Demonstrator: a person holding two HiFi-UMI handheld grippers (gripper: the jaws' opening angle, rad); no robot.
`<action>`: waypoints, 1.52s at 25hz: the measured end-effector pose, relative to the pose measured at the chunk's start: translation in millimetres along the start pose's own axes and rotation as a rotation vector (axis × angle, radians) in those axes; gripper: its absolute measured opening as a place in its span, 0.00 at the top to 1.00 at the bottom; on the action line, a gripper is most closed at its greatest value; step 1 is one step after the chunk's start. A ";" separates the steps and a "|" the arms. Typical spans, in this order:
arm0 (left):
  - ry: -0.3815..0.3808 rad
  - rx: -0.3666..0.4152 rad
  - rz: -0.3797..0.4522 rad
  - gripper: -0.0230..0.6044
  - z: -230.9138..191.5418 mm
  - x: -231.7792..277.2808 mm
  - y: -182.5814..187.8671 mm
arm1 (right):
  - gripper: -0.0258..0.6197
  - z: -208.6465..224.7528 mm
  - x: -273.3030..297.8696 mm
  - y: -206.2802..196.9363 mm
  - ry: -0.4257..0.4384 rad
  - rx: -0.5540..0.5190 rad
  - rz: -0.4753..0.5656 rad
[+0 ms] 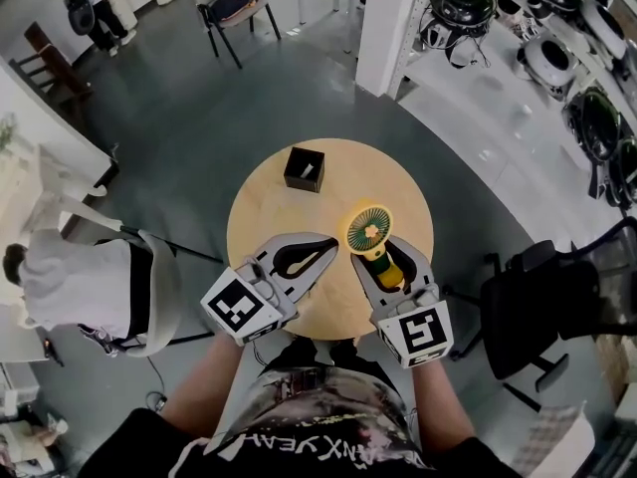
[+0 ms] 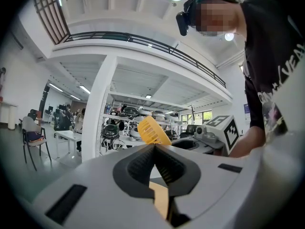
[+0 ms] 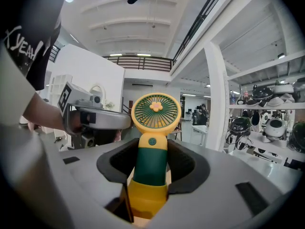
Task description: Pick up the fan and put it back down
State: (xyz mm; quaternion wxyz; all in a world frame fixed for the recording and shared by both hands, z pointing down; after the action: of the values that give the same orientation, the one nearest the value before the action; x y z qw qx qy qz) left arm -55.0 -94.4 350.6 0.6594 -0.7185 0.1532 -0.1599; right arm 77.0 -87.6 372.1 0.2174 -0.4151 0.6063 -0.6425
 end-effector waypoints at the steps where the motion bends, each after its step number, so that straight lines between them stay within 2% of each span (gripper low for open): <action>1: 0.001 0.000 -0.002 0.94 0.1 0.2 -2.6 | 0.68 -0.4 1.8 -4.4 0.000 0.000 -0.009; 11: 0.017 -0.010 -0.014 0.94 4.5 -2.0 -30.9 | 0.68 -2.6 5.7 -43.0 -0.001 0.018 -0.083; 18: 0.012 0.000 -0.047 0.94 1.1 1.6 -69.5 | 0.68 -1.4 15.1 -70.6 -0.017 0.040 -0.122; 28: 0.035 -0.040 -0.062 0.94 -10.7 4.5 -119.9 | 0.68 1.5 39.0 -123.7 -0.029 0.064 -0.217; 38: 0.050 -0.085 -0.070 0.94 -17.5 4.2 -152.9 | 0.68 3.6 70.2 -182.8 -0.015 0.061 -0.347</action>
State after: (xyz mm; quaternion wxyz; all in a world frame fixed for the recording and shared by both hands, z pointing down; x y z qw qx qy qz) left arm -57.4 -99.2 504.5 0.6182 -0.7466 0.1511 -0.1940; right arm 81.5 -113.6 566.1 0.1201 -0.5114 0.5042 -0.6854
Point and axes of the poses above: the fingertips, and each gripper's own axes: x forward along the fingers, z to its right, y out of its top, the point moved 6 cm from there along -x, backward along the fingers, and after that the axes turned 6 degrees about -y, right-handed, at the moved point
